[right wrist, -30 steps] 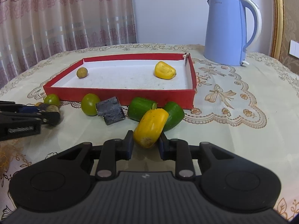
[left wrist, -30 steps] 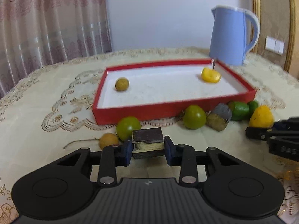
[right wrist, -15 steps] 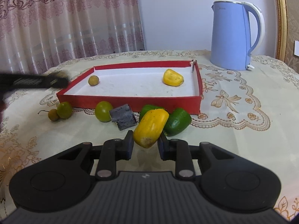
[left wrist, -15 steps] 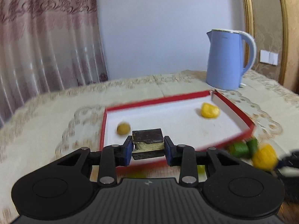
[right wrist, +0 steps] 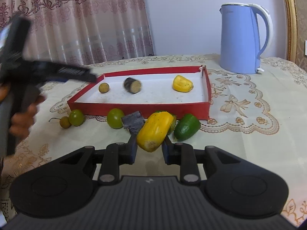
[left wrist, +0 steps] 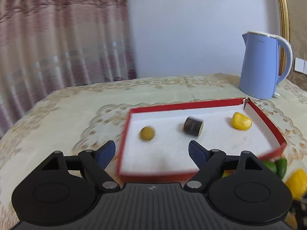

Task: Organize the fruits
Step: 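Drop the dark log into the tray with the left gripper while right lifts the pepper, then lower the yellow pepper piece into the tray and open the right gripper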

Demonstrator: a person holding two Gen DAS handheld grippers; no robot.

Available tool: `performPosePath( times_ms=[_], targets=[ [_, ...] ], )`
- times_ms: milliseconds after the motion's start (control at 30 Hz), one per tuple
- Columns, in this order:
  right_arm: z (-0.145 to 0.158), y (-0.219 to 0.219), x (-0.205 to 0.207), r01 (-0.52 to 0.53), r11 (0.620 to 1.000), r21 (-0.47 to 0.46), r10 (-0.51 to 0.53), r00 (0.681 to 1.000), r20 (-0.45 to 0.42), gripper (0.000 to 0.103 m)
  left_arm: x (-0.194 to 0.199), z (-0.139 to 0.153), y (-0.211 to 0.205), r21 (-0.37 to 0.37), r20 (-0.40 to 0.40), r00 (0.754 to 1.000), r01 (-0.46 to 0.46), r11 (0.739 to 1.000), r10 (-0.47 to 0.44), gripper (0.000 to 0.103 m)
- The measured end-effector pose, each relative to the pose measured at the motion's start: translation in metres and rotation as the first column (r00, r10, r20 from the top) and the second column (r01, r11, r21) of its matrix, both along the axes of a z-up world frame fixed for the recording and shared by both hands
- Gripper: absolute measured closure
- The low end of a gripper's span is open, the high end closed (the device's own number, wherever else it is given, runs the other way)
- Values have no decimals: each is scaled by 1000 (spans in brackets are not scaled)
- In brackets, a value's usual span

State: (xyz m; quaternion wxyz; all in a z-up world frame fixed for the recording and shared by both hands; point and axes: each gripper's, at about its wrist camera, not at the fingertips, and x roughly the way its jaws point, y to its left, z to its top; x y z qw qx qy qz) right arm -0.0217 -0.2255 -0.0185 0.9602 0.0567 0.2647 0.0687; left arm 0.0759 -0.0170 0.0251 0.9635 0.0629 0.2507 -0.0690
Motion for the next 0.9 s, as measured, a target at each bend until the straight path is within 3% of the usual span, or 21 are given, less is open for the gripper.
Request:
performPosePath(
  times_ms=[100, 233, 900],
  targets=[
    [0, 5, 2, -15, 1000, 7, 15, 1000, 1, 77, -35, -5, 17, -48, 26, 999, -35, 998, 36, 20],
    [1, 10, 4, -27, 1000, 8, 27, 1000, 6, 77, -51, -17, 18, -29, 1, 999, -50, 998, 50, 19],
    [12, 10, 4, -11, 1000, 13, 11, 1000, 30, 77, -67, -26, 15, -3, -19, 1000, -1, 1000, 1, 19]
  ],
)
